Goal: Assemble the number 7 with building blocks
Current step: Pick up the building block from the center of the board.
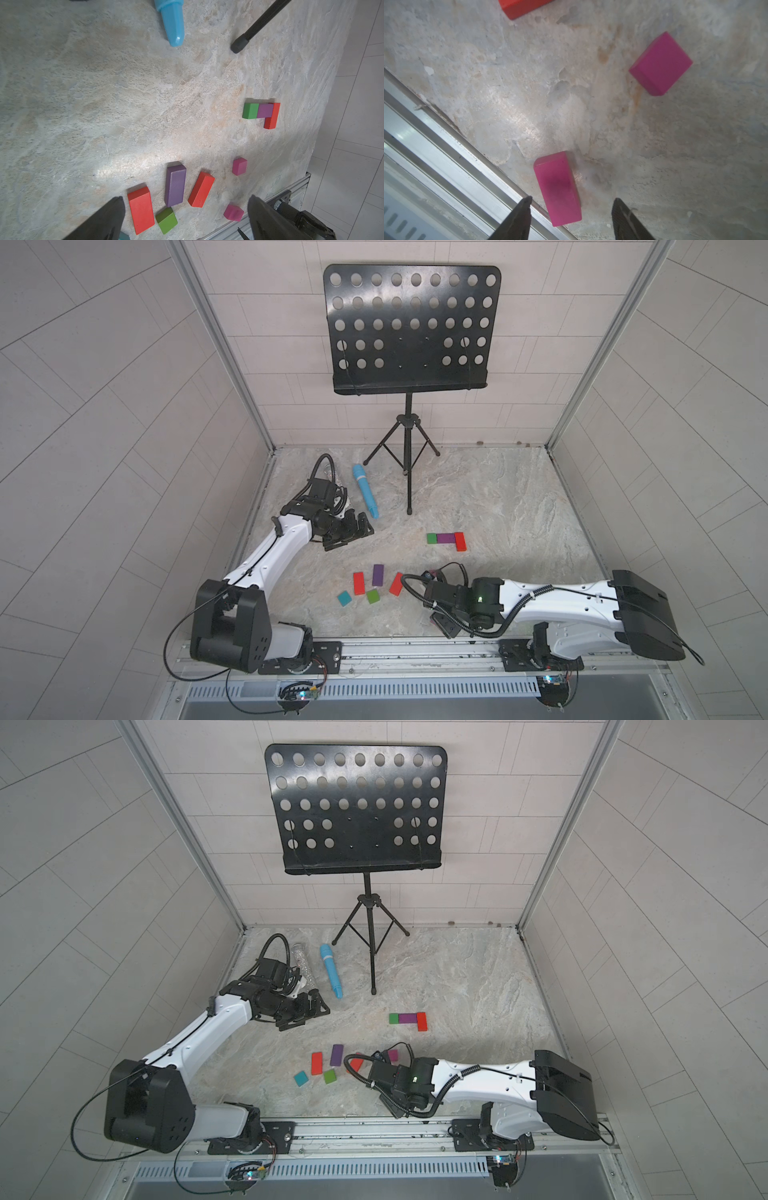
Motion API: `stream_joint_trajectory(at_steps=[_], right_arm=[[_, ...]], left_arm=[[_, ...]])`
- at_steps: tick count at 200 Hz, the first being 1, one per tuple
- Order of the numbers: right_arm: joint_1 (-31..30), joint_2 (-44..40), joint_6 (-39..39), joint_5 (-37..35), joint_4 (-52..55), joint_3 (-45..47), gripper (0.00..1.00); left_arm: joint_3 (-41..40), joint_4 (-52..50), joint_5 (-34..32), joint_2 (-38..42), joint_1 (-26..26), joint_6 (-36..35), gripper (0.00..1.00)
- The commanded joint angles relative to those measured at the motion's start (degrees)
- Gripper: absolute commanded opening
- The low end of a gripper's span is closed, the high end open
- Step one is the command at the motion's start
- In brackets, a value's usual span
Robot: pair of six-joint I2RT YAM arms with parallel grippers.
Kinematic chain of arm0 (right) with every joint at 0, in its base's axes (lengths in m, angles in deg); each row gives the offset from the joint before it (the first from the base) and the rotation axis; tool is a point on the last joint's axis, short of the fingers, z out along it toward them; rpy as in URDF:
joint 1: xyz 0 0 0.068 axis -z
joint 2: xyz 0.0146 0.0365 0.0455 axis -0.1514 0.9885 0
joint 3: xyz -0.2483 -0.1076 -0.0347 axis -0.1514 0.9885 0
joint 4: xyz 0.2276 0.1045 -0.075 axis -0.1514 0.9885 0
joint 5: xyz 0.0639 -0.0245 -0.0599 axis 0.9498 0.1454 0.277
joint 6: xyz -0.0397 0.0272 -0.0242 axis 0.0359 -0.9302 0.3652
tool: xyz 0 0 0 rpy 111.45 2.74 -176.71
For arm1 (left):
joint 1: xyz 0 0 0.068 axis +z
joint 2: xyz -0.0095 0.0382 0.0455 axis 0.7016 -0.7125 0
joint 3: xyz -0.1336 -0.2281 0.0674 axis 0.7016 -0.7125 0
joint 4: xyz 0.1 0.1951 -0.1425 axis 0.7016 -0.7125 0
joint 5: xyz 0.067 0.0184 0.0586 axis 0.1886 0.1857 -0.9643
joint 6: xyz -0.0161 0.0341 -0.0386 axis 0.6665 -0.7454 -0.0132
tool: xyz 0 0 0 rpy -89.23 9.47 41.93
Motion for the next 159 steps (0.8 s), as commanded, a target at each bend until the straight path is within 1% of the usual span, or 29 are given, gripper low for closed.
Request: stream_joint_trajectory(at_steps=[1, 17, 41, 74, 105, 138, 149, 159], right_arm=[[-0.7, 1.1, 0.9, 0.2, 0.7, -0.3, 0.64], [-0.7, 1.2, 1.3, 0.4, 0.7, 0.0, 0.62], [-0.6, 2.1, 2.0, 0.0, 1.0, 0.6, 0.63], [-0.3, 6.0, 3.4, 2.0, 1.3, -0.9, 0.63], [0.1, 8.2, 3.2, 2.9, 1.5, -1.3, 0.6], [1.3, 9.6, 2.9, 3.7, 1.1, -1.6, 0.52], [1.9, 10.4, 2.8, 4.4, 0.9, -2.0, 0.47], [2.4, 11.0, 2.9, 5.0, 0.6, -2.3, 0.4]], left_arm=[[-0.6, -2.6, 0.1, 0.5, 0.7, -1.9, 1.0], [-1.0, -2.5, 0.1, 1.2, 0.8, -2.0, 1.0], [-1.4, -2.2, 0.5, 1.8, 1.1, -1.9, 1.0], [-1.7, -1.7, 1.1, 1.4, 1.3, -1.5, 1.0], [-2.2, -1.0, 1.3, 1.6, 1.7, -1.1, 1.0], [-2.4, -0.7, 1.4, 1.7, 1.9, -1.1, 1.0], [-2.4, -0.8, 1.5, 1.6, 2.0, -1.1, 1.0], [-2.4, -0.7, 1.4, 1.7, 2.1, -1.1, 1.0]])
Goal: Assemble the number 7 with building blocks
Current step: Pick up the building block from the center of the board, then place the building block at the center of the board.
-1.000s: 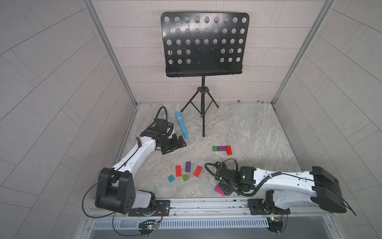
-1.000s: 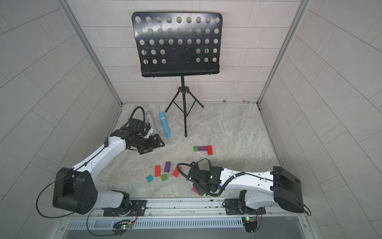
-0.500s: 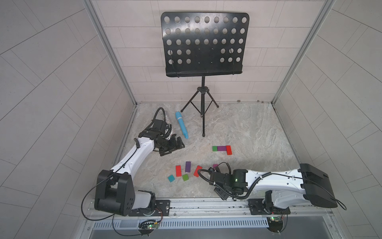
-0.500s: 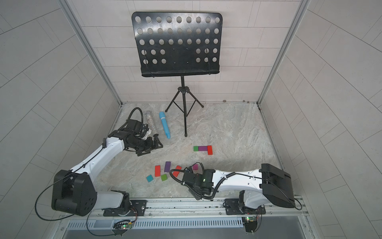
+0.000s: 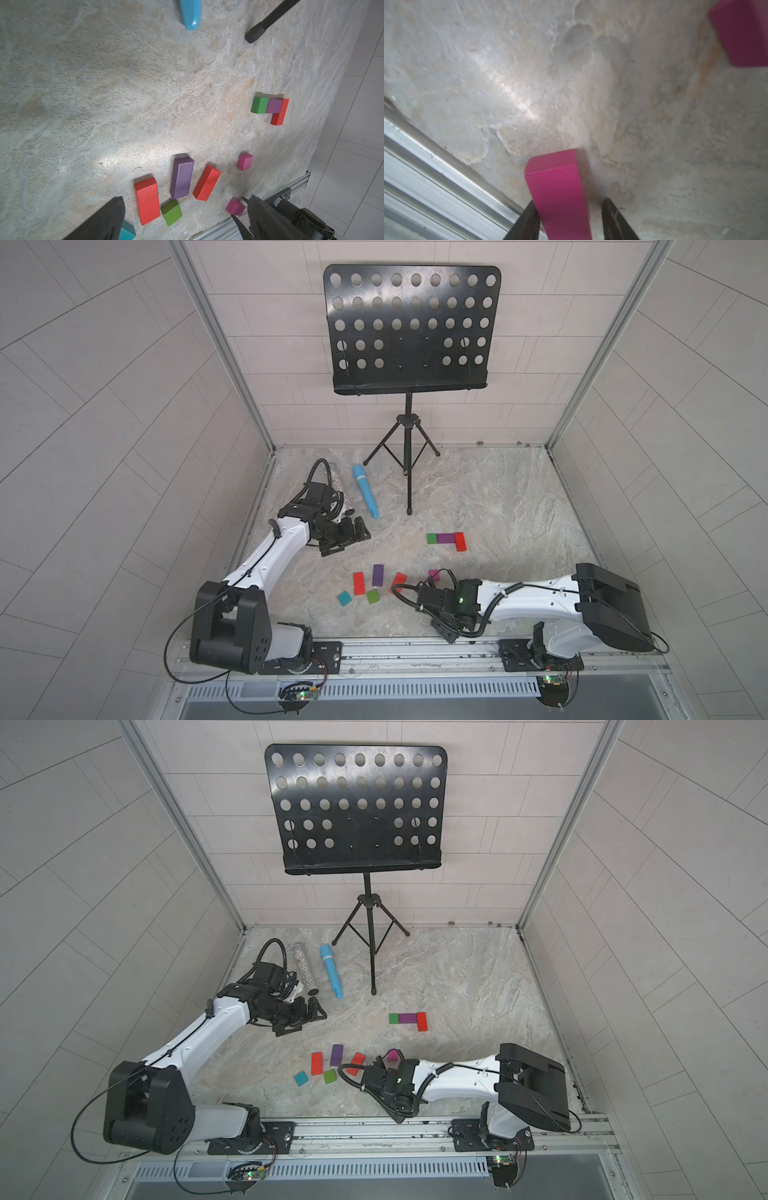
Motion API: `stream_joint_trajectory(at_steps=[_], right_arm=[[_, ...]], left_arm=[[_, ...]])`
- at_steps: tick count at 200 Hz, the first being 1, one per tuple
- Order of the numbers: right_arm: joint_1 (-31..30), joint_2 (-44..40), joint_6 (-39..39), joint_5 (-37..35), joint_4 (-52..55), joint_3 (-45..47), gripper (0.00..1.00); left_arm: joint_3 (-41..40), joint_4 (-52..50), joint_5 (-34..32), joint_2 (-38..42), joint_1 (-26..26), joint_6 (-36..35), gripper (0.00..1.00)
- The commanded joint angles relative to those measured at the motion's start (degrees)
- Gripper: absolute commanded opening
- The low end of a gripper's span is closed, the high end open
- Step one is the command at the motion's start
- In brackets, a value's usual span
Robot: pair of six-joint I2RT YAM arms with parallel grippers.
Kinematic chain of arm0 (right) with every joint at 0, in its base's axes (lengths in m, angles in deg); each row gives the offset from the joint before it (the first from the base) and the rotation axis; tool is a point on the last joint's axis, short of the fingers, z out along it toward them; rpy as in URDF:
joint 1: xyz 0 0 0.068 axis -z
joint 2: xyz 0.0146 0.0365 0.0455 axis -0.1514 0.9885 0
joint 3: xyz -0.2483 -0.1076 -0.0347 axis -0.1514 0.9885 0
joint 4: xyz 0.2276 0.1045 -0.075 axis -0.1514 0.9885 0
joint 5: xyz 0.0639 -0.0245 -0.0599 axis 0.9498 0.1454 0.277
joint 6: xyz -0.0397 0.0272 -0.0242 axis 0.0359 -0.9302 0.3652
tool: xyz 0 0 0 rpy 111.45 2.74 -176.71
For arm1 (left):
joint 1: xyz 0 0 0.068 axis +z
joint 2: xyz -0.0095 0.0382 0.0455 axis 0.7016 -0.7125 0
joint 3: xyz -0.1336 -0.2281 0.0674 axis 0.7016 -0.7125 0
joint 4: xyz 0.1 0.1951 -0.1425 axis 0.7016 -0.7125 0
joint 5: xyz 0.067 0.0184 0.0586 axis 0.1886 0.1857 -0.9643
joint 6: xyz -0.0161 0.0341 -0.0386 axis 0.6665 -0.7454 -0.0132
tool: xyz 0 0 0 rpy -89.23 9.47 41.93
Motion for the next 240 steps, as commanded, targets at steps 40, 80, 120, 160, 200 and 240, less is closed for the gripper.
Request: stream_joint_trajectory(at_steps=[40, 80, 120, 160, 200, 240], right_arm=[[3.2, 1.2, -0.4, 2.3, -1.2, -0.8, 0.26], [9.9, -11.8, -4.0, 1.5, -1.4, -1.5, 0.24], [29.1, -23.3, -9.3, 0.5, 0.6, -0.2, 0.24], [37.8, -13.6, -3.8, 1.0, 7.5, -5.9, 0.23], [39.8, -4.2, -4.0, 3.9, 6.6, -7.6, 0.19], [39.9, -0.7, -5.0, 3.4, 4.5, -7.8, 0.19]], left_arm=[[-0.6, 0.3, 0.3, 1.4, 0.9, -0.9, 1.0], [0.1, 0.2, 0.6, 2.3, 1.0, -1.1, 1.0], [0.5, 5.5, 3.3, 2.0, -1.0, 3.0, 1.0], [4.2, 6.3, 1.1, -1.8, -7.8, 4.5, 1.0], [5.6, 6.8, -0.3, -3.9, -11.8, 5.5, 1.0], [5.9, 7.3, -0.5, -7.0, -14.6, 5.8, 1.0]])
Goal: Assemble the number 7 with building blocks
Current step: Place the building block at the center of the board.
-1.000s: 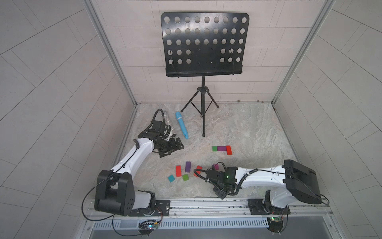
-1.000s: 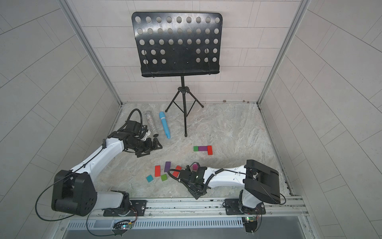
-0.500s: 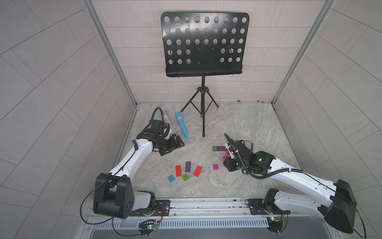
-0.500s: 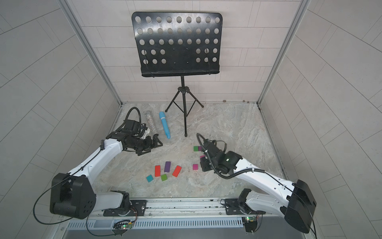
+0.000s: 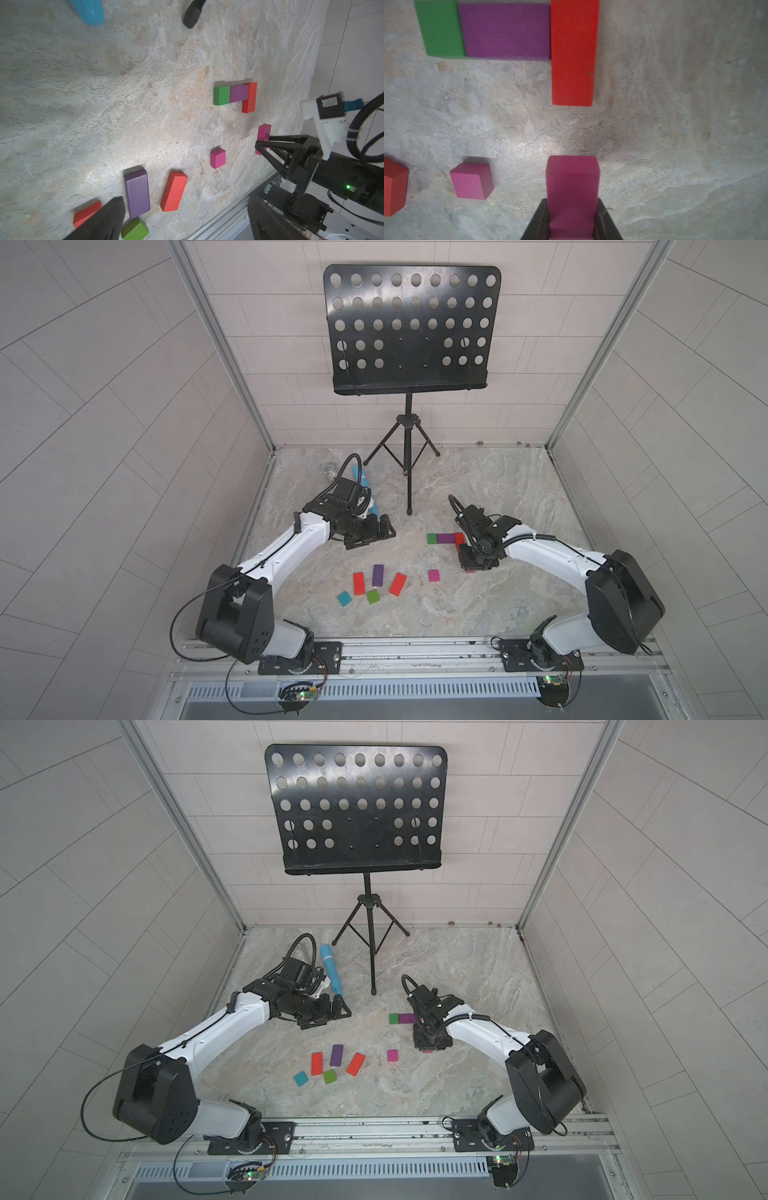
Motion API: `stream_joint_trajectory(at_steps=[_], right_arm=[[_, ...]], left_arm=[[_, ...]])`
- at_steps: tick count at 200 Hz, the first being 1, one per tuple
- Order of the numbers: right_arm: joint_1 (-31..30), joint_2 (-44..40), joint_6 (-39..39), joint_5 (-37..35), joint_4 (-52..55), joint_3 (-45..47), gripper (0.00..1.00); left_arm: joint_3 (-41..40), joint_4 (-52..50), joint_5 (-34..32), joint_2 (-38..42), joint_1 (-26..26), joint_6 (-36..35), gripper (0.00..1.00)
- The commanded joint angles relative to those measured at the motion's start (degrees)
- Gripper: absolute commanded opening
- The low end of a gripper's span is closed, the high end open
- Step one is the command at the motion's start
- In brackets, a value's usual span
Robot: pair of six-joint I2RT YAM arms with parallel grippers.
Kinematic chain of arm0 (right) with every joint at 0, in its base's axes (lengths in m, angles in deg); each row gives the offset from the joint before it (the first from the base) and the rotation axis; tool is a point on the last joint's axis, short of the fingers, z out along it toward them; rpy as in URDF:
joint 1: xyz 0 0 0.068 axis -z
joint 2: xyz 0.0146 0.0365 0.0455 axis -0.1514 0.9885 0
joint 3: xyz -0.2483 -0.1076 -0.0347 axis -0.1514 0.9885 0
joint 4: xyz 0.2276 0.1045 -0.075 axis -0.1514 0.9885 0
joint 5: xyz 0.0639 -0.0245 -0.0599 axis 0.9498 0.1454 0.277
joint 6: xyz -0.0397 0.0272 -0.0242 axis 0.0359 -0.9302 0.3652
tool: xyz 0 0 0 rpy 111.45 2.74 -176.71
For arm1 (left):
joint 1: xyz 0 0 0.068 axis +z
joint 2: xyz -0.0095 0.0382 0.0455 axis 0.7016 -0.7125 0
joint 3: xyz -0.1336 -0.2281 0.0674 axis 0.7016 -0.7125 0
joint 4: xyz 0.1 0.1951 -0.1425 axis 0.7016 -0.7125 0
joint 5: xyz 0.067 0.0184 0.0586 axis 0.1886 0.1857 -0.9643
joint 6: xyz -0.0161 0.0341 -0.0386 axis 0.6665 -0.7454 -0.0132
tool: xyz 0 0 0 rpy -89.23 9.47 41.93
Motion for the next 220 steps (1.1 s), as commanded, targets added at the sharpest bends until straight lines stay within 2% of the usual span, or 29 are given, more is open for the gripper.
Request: stream_joint_trajectory(at_steps=[1, 41, 97, 199, 220], right_arm=[[0.0, 1.4, -0.5, -0.2, 0.2, -1.1, 0.19], [0.0, 5.3, 0.0, -0.8, -0.7, -1.7, 0.19], [0.0, 10.1, -0.1, -1.6, -1.2, -3.4, 0.18], [0.1, 12.4, -0.8, -2.7, -1.2, -4.0, 0.18], [0.0, 12.4, -0.8, -2.8, -1.2, -4.0, 0.24]], left_arm=[[1.9, 0.6, -0.9, -2.1, -1.4, 0.4, 1.0], [3.9, 1.0, -0.9, -4.9, -3.5, 0.7, 1.0], [4.3, 1.5, -1.0, -6.0, -3.8, 0.8, 1.0], [3.3, 1.6, -1.2, -6.1, -3.8, 0.5, 1.0], [3.3, 1.6, -1.1, -6.4, -3.8, 0.5, 1.0]])
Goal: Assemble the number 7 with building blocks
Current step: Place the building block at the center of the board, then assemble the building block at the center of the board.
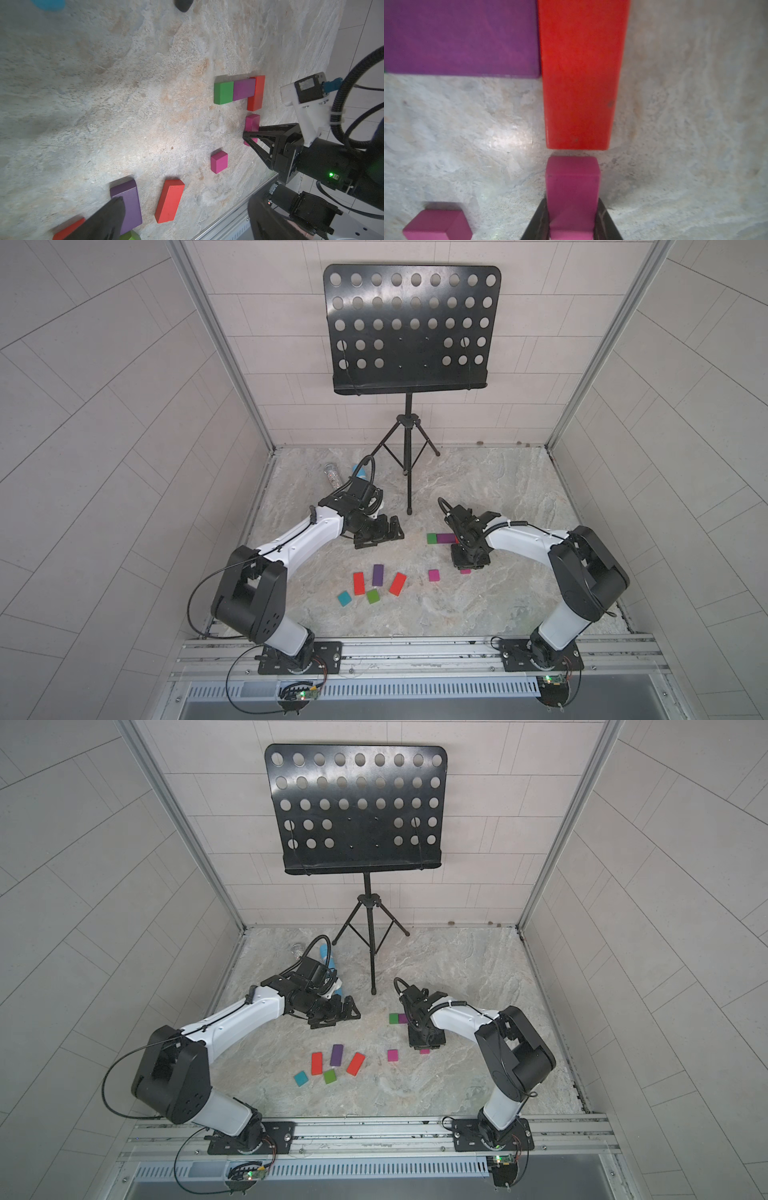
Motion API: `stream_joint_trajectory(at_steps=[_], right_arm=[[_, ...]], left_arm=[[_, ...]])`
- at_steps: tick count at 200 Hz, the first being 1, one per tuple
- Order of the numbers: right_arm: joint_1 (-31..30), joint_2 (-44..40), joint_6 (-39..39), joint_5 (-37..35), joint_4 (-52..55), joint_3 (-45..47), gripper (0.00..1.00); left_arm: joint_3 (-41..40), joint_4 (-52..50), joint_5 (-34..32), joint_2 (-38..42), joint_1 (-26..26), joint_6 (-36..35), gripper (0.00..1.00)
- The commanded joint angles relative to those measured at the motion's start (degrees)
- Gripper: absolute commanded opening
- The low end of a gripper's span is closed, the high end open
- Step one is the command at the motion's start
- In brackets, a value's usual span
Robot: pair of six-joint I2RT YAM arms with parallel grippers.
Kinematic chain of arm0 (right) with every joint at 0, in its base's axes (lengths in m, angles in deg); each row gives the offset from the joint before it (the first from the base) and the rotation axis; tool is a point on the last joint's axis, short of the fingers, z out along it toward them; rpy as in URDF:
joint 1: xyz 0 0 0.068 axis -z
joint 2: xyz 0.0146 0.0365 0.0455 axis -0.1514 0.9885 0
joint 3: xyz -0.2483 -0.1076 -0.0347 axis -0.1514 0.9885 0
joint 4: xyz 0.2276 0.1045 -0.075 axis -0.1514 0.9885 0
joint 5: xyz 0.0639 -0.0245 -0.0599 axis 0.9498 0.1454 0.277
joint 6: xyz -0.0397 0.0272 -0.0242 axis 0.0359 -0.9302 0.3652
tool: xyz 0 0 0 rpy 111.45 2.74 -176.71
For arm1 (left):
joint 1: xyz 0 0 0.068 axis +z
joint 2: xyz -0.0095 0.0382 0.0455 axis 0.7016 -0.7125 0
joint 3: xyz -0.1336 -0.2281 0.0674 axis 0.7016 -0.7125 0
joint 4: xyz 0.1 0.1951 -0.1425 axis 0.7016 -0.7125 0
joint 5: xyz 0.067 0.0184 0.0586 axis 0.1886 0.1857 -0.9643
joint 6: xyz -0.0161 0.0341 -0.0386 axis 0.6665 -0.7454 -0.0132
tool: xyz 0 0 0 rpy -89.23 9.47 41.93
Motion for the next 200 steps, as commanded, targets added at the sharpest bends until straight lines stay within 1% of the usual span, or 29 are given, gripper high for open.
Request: stream_joint_trajectory(at_steps=[1, 12, 23, 41, 59, 71, 91, 111, 143, 200], right_arm=[[0.0, 1.0, -0.8, -1.7, 0.6, -0.4, 0.24], [0.1, 0.9, -0.9, -1.7, 0.6, -0.4, 0.27], [0.1, 0.6, -1.0, -1.8, 0.8, -0.3, 0.34], [0.0, -0.1, -1.3, -2.0, 1.5, -0.4, 0.42], [-0.1, -2.7, -2.3, -2.2, 1.9, -0.1, 0.49], [-0.1, -4.7, -2.9, -2.7, 2.7, -0.2, 0.52], [-0.1, -7.3, -3.7, -3.5, 3.9, -0.3, 0.52], [-0.1, -8.1, -3.9, -4.0, 4.9, -0.3, 0.52], [-0.1, -6.1, -3.3, -3.3, 4.9, -0.3, 0.46], [0.0, -3.1, -1.7, -2.6, 4.4, -1.9, 0.44]], left_arm=[[0.5, 0.5, -0.4, -0.7, -0.2, -0.4, 1.0], [0.5, 0.5, -0.3, -0.8, -0.2, -0.4, 1.0], [0.5, 0.5, -0.4, -0.8, -0.2, -0.4, 1.0], [0.6, 0.4, -0.2, -0.9, -0.2, -0.4, 1.0], [0.4, 0.2, -0.3, -0.8, -0.2, -0.5, 1.0], [0.4, 0.2, -0.4, -0.8, -0.1, -0.6, 1.0], [0.3, 0.1, -0.4, -0.8, -0.2, -0.8, 1.0], [0.3, 0.1, -0.3, -1.1, -0.2, -0.8, 1.0], [0.7, -0.2, -0.4, -1.2, -0.1, -1.1, 1.0], [0.8, -0.5, -0.8, -1.6, -0.1, -1.1, 1.0]])
